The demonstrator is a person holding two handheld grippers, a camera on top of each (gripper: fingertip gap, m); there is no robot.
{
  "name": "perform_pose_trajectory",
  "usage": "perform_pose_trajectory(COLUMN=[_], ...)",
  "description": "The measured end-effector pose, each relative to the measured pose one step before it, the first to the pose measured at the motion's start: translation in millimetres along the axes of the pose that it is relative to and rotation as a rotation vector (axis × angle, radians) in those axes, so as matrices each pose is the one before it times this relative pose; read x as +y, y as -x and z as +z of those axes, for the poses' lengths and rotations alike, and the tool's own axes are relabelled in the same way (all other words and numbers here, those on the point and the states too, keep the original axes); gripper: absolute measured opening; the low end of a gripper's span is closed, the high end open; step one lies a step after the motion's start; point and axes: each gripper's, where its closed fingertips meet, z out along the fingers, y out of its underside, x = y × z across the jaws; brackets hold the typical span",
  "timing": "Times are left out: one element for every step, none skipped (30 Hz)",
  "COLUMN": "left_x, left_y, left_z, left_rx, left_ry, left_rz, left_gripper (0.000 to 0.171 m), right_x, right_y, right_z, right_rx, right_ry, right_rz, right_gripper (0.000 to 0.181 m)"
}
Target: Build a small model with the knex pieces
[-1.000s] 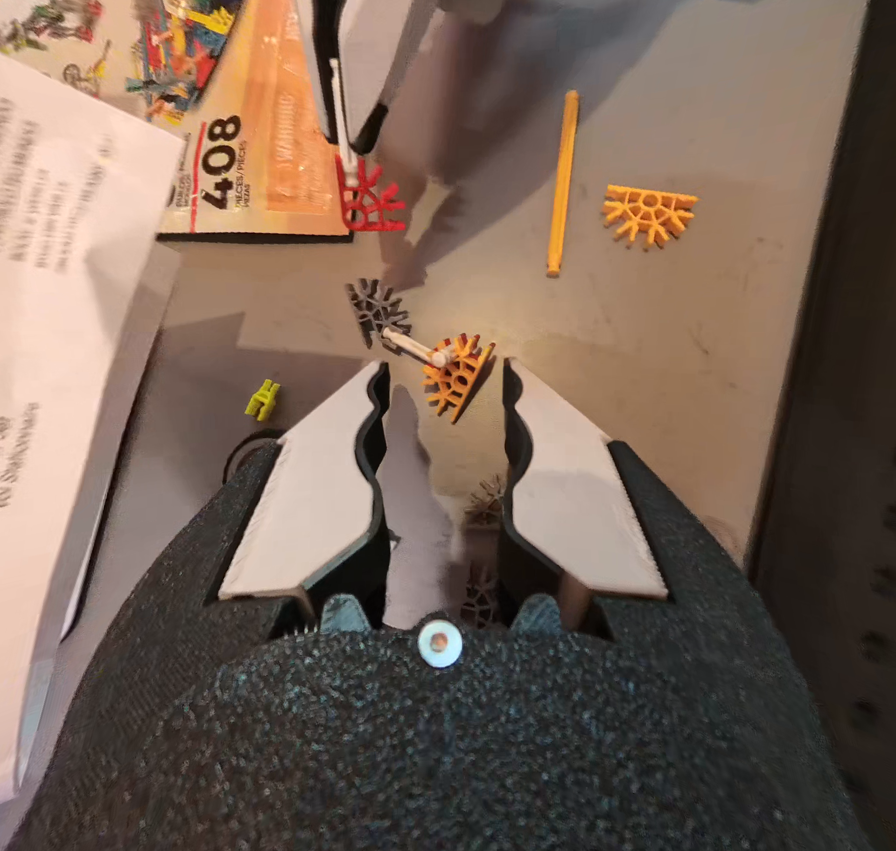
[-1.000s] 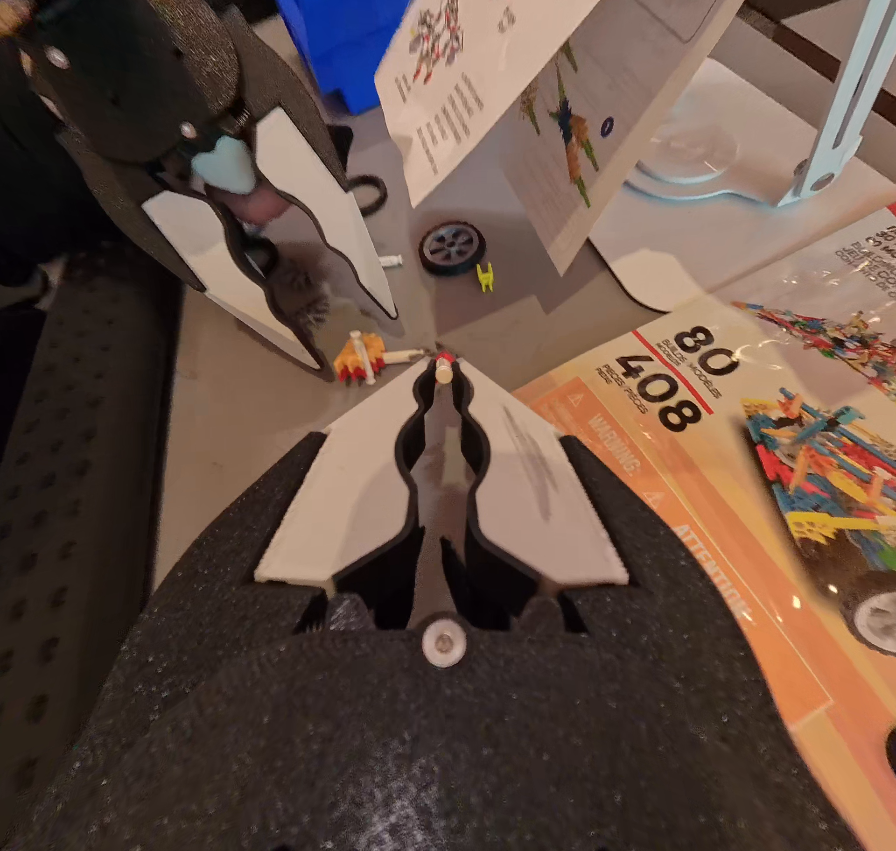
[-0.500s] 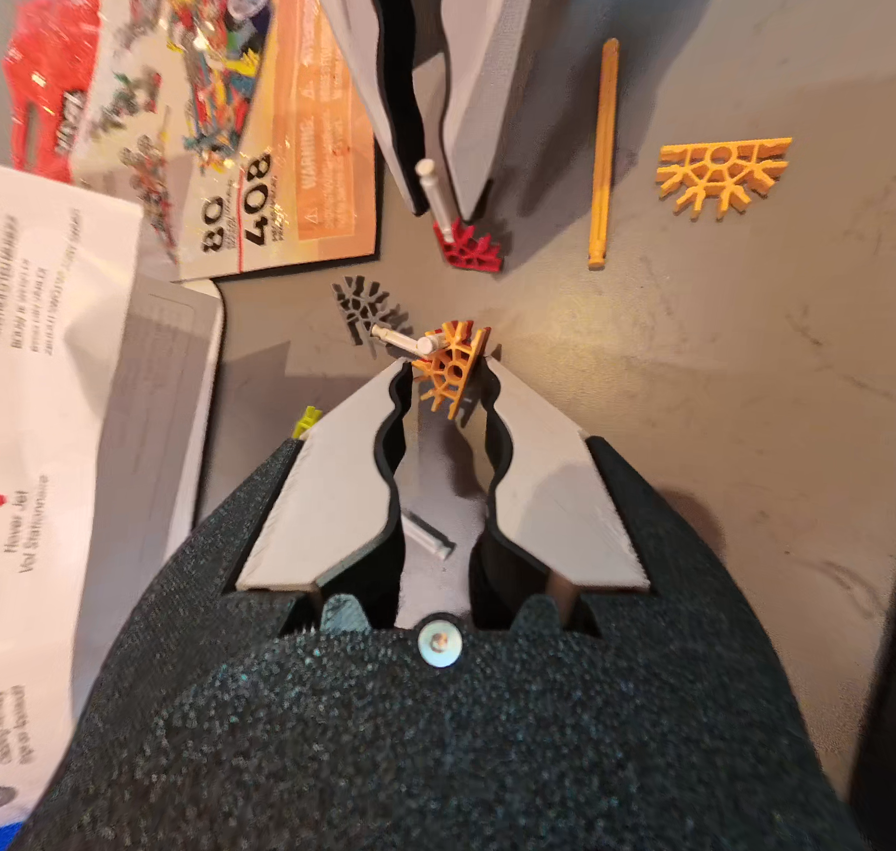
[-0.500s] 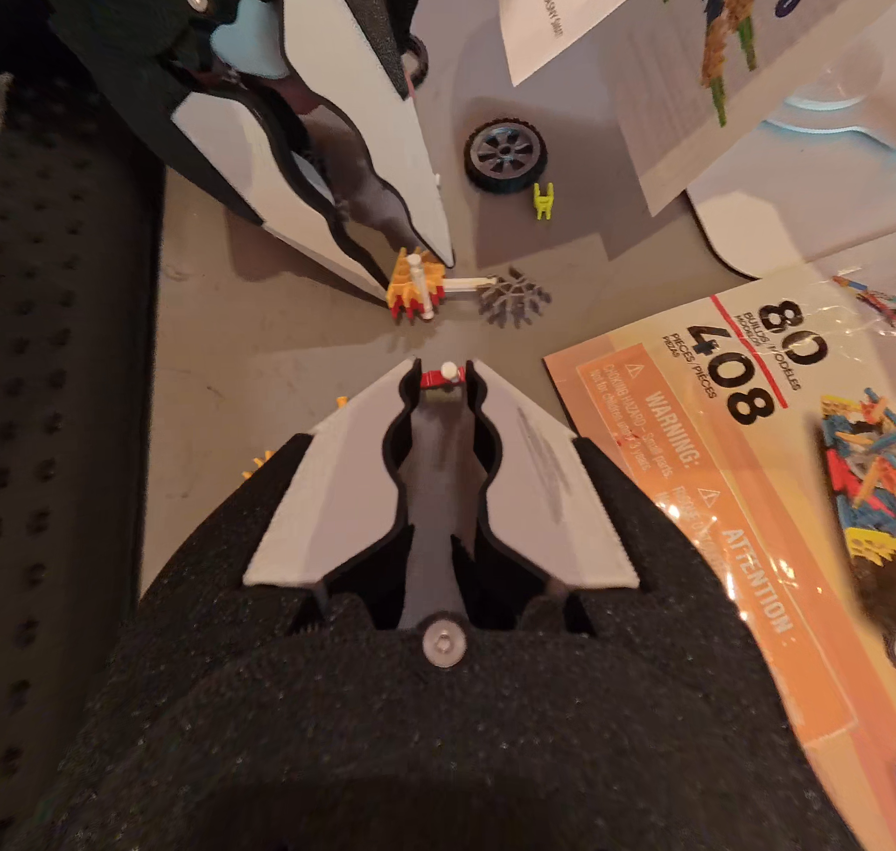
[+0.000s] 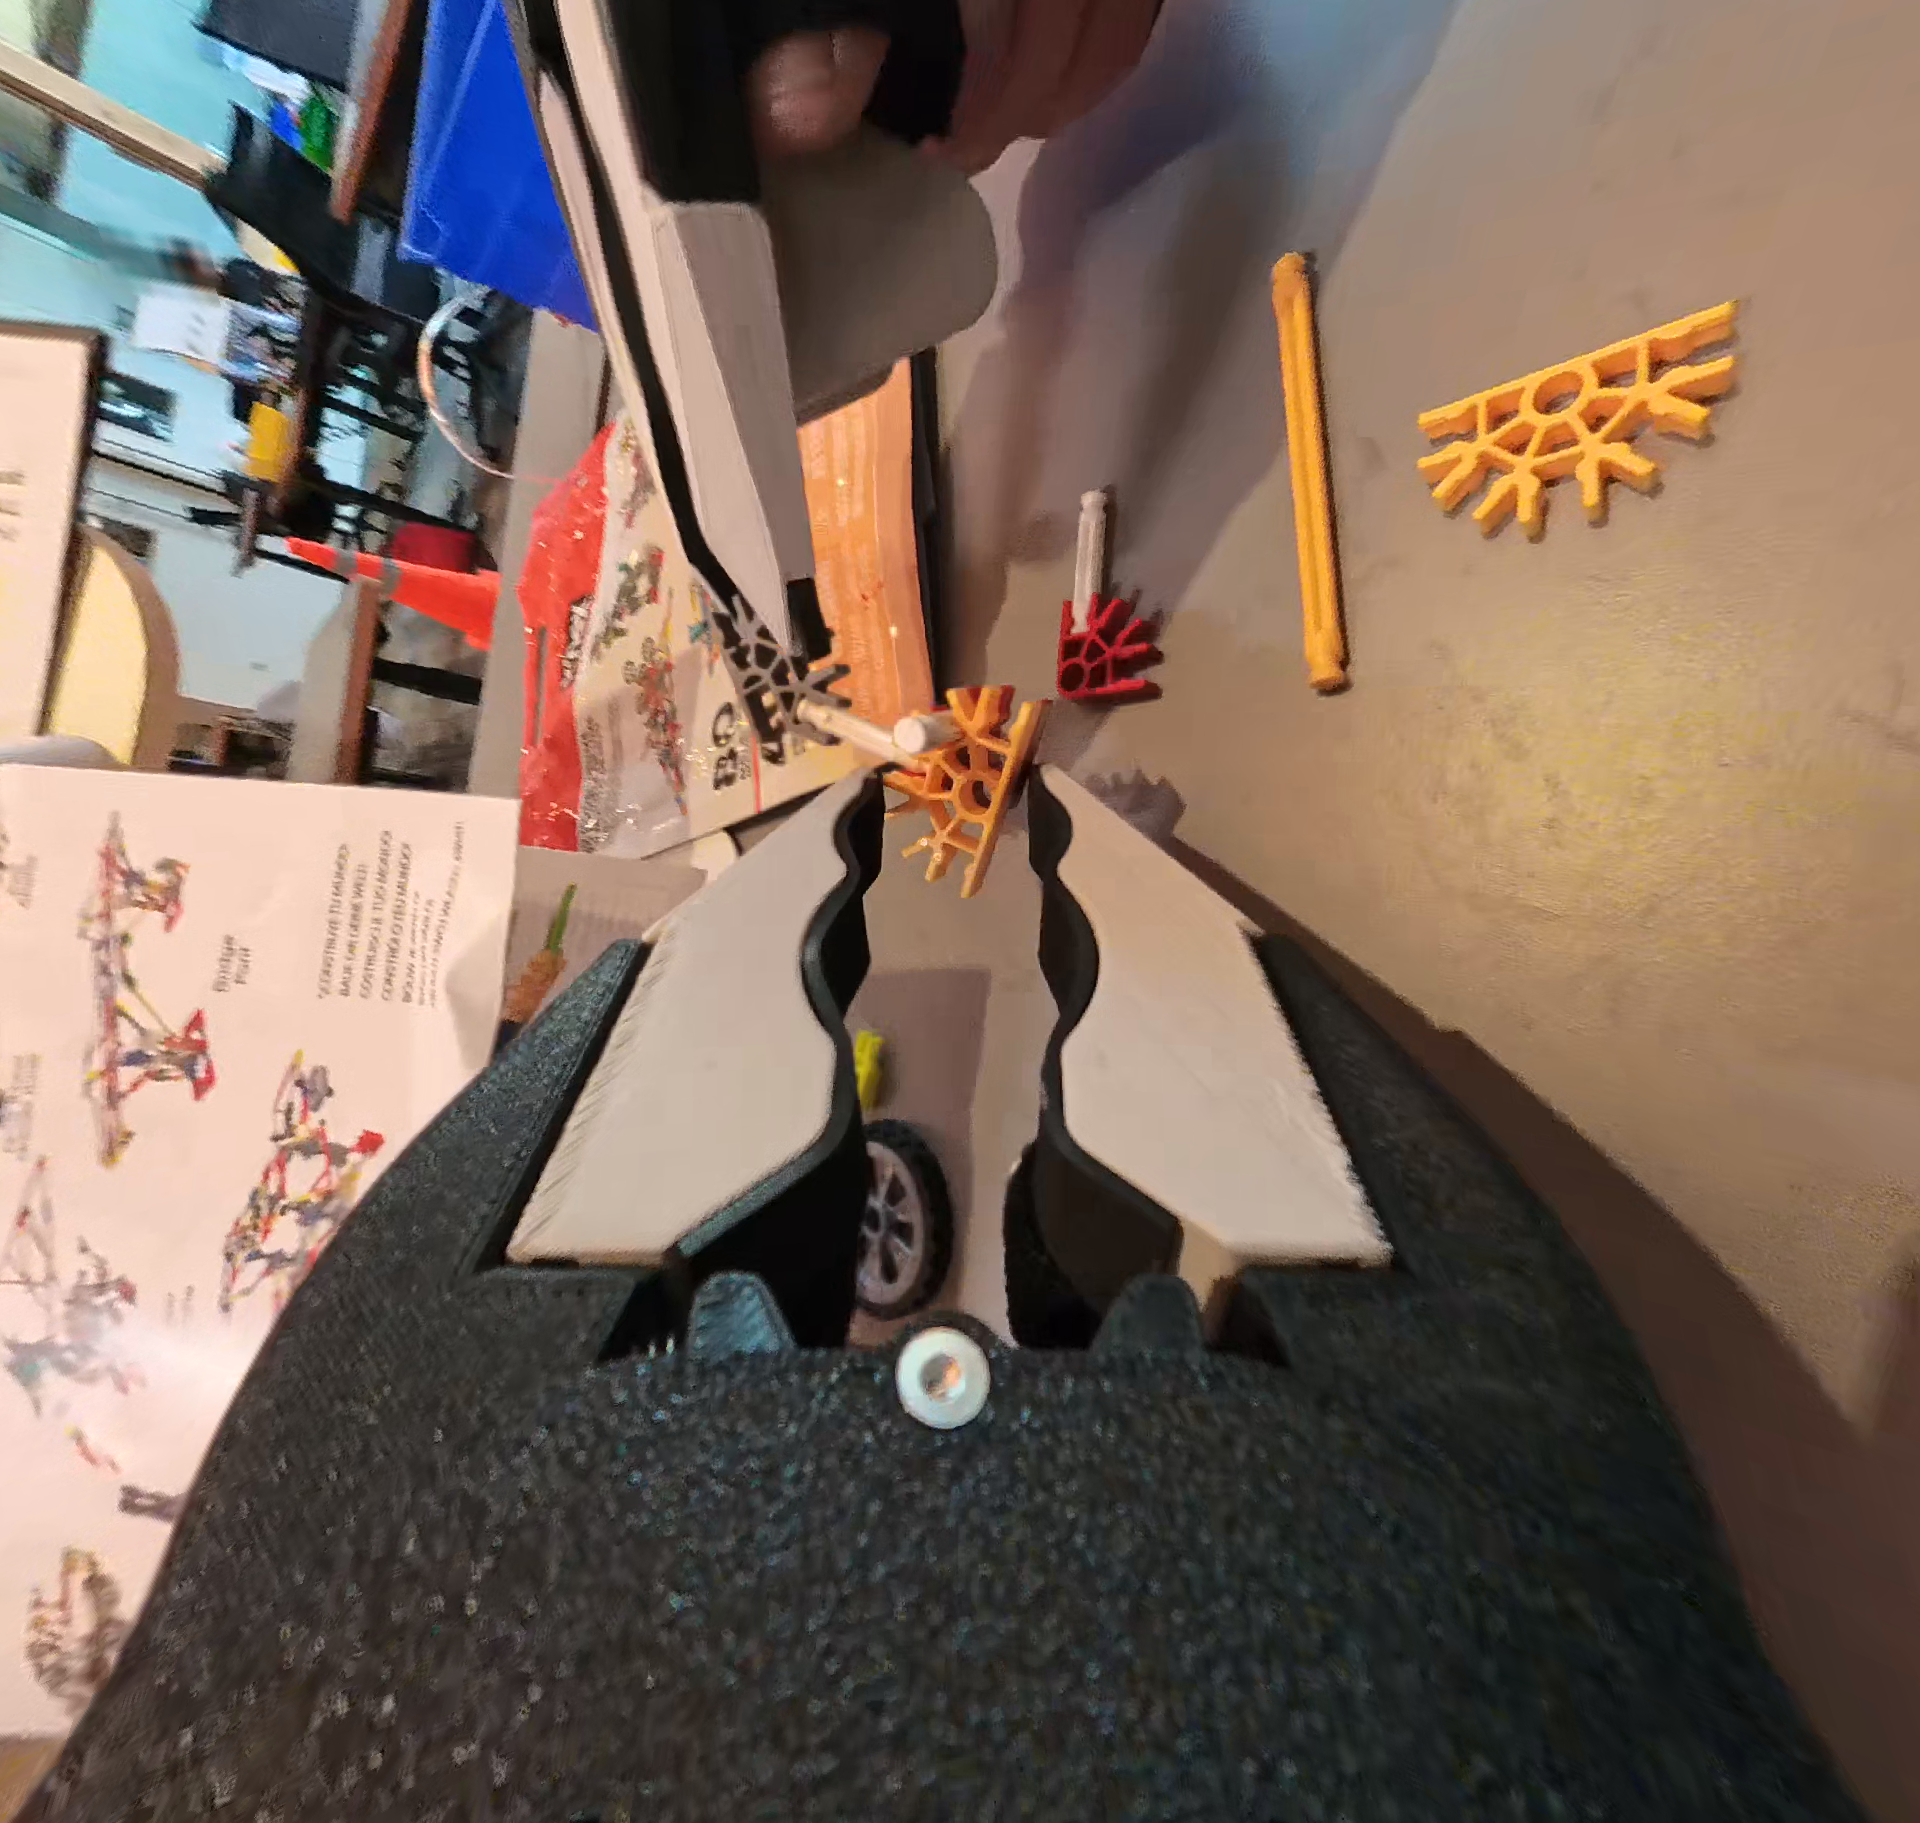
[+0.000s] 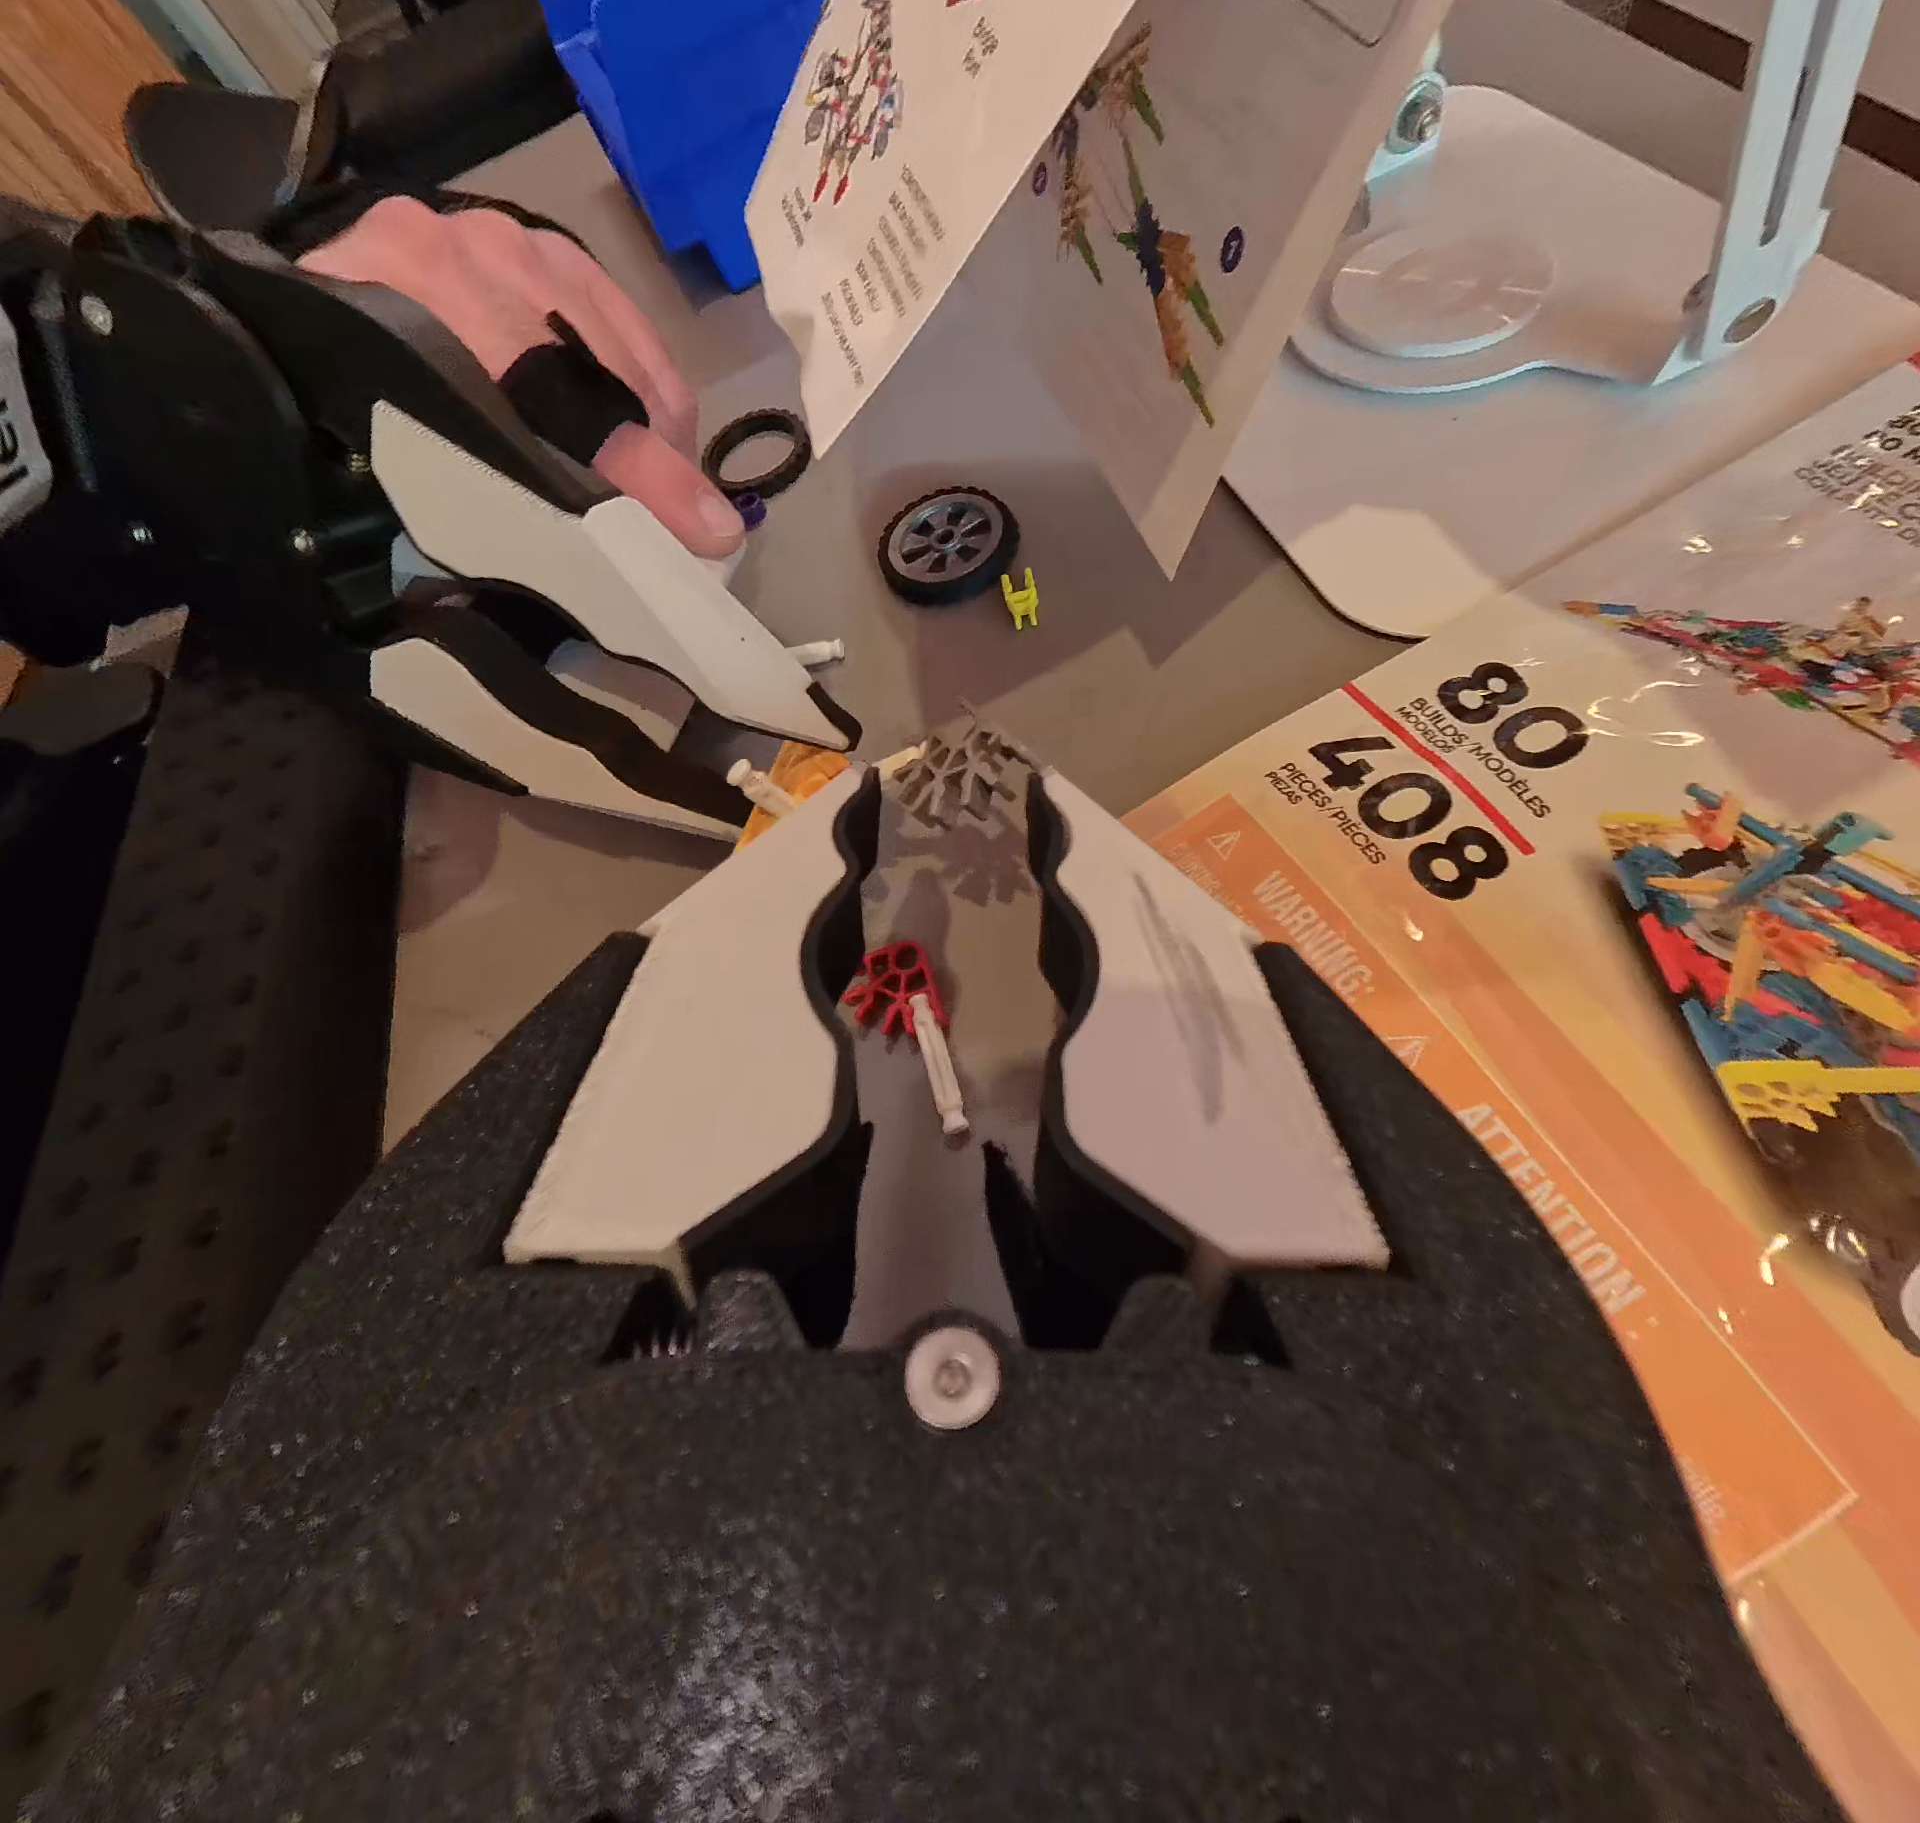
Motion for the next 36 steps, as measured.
perform_pose_trajectory(left_x=[-0.57, -0.48, -1.37, -0.87, 0.49, 0.95, -1.12, -0.81, -0.39, -0.95, -1.14, -1.54, -2.71, -2.87, -2.12, -1.85, -1.83, -1.15, -1.02, 0.35, 1.57, 1.83, 0.95, 0.47, -0.2, 0.0, 1.79, 3.59, 4.74, 2.98, 2.82, 1.87, 0.23, 0.01, 0.72, 0.11], left_y=[2.08, 1.52, 2.28, 1.04, 0.41, -0.38, 0.55, 1.16, 0.3, 1.15, 1.39, 2.84, 4.32, 4.08, 3.45, 1.29, -2.34, -2.88, -2.08, -1.93, -1.27, -2.22, -1.08, 0.02, 0.55, 1.32, 1.62, 1.43, 0.7, 1.9, 1.49, -0.78, 0.49, 2.04, 0.73, 0.52], left_z=[-0.12, -0.02, -0.35, -0.21, 0.72, 1.2, 0.41, 0.19, -0.49, -1.18, -2.25, -2.78, -2.87, -2.5, -1.51, -0.52, -0.17, 0.19, 0.19, 0.56, 0.83, 0.72, 0.71, 0.37, -0.26, -0.24, 0.24, 0.71, 0.83, 0.5, 0.26, 0.04, -0.58, -0.72, -0.27, 0.01], left_rx=[-0.0166, -0.0124, -0.0205, -0.0137, -0.0082, -0.0005, -0.0065, -0.0043, 0.0084, 0.0081, 0.013, 0.0098, 0.0038, 0.0057, 0.0049, 0.0132, 0.0294, 0.0267, 0.015, 0.0127, 0.0096, 0.0133, 0.0039, -0.0008, -0.0018, -0.0048, -0.0062, -0.0049, 0.0007, -0.0089, -0.0035, 0.013, 0.0073, -0.0018, 0.007, 0.0084], left_ry=[-0.0018, -0.00174, -0.00694, -0.00251, 0.00536, 0.00586, -0.00887, -0.00726, -0.00633, -0.01239, -0.01515, -0.017, -0.02259, -0.0223, -0.01492, -0.01276, -0.01278, -0.00815, -0.00856, 0.00078, 0.00827, 0.00778, 0.00317, 0.00447, 0.00349, 0.00629, 0.01649, 0.02665, 0.03281, 0.01986, 0.02043, 0.01541, 0.00684, 0.00666, 0.0101, 0.00473], left_rz=[0.01, 0.0103, 0.0162, 0.0198, 0.0099, 0.0008, -0.0025, -0.0132, -0.022, -0.0274, -0.0324, -0.0418, -0.0522, -0.0542, -0.0508, -0.0474, -0.0394, -0.0312, -0.018, -0.0078, -0.0042, -0.0008, -0.0019, -0.0013, -0.0012, -0.005, -0.0056, -0.0061, -0.0079, -0.007, -0.014, -0.0155, -0.0212, -0.0214, -0.0198, -0.0204], left_gripper=[0.027, 0.027, 0.027, 0.027, 0.026, 0.025, 0.024, 0.025, 0.027, 0.033, 0.035, 0.035, 0.035, 0.034, 0.034, 0.034, 0.034, 0.032, 0.027, 0.021, 0.019, 0.016, 0.013, 0.012, 0.01, 0.007, 0.006, 0.005, 0.005, 0.005, 0.005, 0.005, 0.005, 0.005, 0.005, 0.005], right_x=[-1.37, -0.65, 0.37, -0.86, -2.72, -3.87, -3.53, -2.46, -1.82, 0.87, 1.6, 0.16, -0.19, 0.25, 0.43, 0.11, -0.19, 0.7, 1.37, 0.98, 0.59, 0.53, 0.5, 0.6, 0.13, -0.09, 0.49, 2.33, 4.2, 5.42, 7.19, 8.95, 9.44, 8.69, 7.46, 6.41], right_y=[-0.55, -0.82, -1.61, -0.2, 1.34, 1.66, 1.98, 1.08, -1.07, -1.08, 1.14, 1.27, 1.3, 2.51, 3.98, 5.42, 5.38, 5.47, 5.84, 5.95, 3.96, 0.3, -1.13, -0.73, -0.81, -2.05, -2.62, -1.19, -1.36, -2.75, -2.28, -1.59, -1.69, -0.94, 0.3, 0.06], right_z=[-0.3, -0.4, -0.3, -0.51, -1.19, -1.4, -1.11, -1.02, -1.2, -1.26, -0.99, -0.82, -0.35, -0.04, 0.36, 1.03, 1.79, 2.66, 3.03, 3.01, 2.7, 1.75, 0.65, 0.07, -0.29, -0.5, -1.29, -1.92, -2.11, -2.11, -1.75, -0.9, -0.33, 0.3, 1.03, 1.86], right_rx=[-0.0006, 0.0024, 0.0065, -0.0027, -0.0102, -0.0092, -0.0076, 0.0025, 0.0213, 0.0189, -0.0003, -0.0061, -0.0064, -0.0109, -0.0161, -0.0184, -0.0126, -0.0127, -0.0168, -0.0196, -0.0105, 0.0053, 0.006, -0.0016, -0.0005, 0.0081, 0.0105, -0.002, -0.0015, 0.0096, 0.009, 0.005, 0.0079, 0.0044, -0.0047, -0.0017], right_ry=[-0.0084, -0.0048, 0.0014, -0.0066, -0.0165, -0.0204, -0.017, -0.0085, -0.0034, 0.0113, 0.0128, 0.0017, -0.0005, 0.0035, 0.0044, 0.0039, 0.0049, 0.0121, 0.015, 0.0105, 0.0066, 0.0049, 0.003, 0.0002, -0.003, -0.0017, 0.0023, 0.0111, 0.0185, 0.0242, 0.0347, 0.0443, 0.046, 0.0412, 0.0356, 0.0323], right_rz=[0.0084, 0.0068, 0.0035, 0.0033, 0.001, -0.0044, -0.0043, -0.0141, -0.0313, -0.0366, -0.0177, -0.0047, -0.0058, -0.011, -0.0157, -0.0274, -0.0353, -0.0302, -0.0245, -0.0233, -0.0205, -0.0129, 0.0028, 0.0111, 0.0097, 0.0088, 0.013, 0.0165, 0.0119, 0.0022, -0.001, -0.0021, -0.0065, -0.0063, -0.0007, -0.0019], right_gripper=[0.023, 0.021, 0.019, 0.019, 0.017, 0.014, 0.012, 0.008, 0.006, 0.005, 0.005, 0.005, 0.005, 0.005, 0.005, 0.005, 0.005, 0.005, 0.005, 0.005, 0.005, 0.005, 0.005, 0.006, 0.007, 0.009, 0.011, 0.014, 0.015, 0.016, 0.017, 0.019, 0.019, 0.019, 0.019, 0.019])
